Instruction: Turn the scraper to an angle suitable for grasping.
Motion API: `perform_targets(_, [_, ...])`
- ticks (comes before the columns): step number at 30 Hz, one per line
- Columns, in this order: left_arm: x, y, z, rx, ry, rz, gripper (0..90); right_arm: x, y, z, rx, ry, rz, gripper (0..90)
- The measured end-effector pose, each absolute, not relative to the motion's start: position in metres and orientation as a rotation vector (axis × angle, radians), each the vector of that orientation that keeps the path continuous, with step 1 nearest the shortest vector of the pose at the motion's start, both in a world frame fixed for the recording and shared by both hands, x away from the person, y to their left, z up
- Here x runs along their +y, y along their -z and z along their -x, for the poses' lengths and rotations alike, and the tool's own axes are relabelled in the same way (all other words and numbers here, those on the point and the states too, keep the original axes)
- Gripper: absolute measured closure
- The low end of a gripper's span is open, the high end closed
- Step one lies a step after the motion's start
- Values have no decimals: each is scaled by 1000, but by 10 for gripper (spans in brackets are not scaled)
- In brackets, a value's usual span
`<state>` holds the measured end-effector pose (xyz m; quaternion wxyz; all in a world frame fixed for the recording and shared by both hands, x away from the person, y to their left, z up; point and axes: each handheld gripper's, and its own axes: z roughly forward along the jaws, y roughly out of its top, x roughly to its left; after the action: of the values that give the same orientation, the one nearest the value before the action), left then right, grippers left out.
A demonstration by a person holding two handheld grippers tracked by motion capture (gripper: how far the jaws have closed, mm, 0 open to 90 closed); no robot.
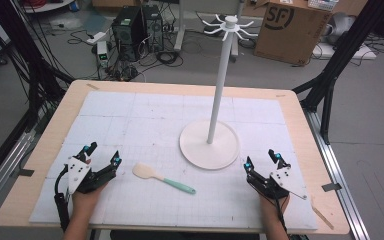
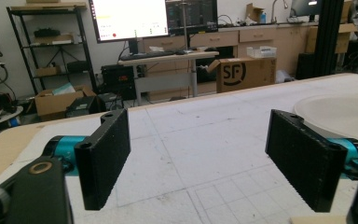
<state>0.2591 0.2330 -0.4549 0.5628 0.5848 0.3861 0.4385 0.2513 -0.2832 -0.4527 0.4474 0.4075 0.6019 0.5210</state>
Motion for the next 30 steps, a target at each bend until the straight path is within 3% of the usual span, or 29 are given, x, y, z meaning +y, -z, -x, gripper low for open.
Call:
perform_targets(7, [232,455,-260,918,-1040,-1386,228,-283,453,-251,1487,-1295,-1010,235])
perform_targets(12, [229,453,-263,1037,-1091,-1362,220,-283,453,-251,1488,-1296,-1006,235])
perform_targets(21, [228,453,-263,1026,-1097,-1385,205,-283,453,-250,1487,-1300,-999,235])
perform_targets(22, [228,453,-262,1026,-1098,-1388,331,-283,453,-250,1488,-1297,-997,235])
perform_targets(23, [228,453,-262,1019,-1094,-1399,403,-283,453,-250,1489,-1295,-996,235])
perform_targets(27, [227,452,-261,996,-1052,-1446,518,-283,453,-251,1494,-1295,-1001,237])
perform_targets(30, [225,449,-262,975,-982,-1513,544,-283,453,-251,1494,-1293,-995,239])
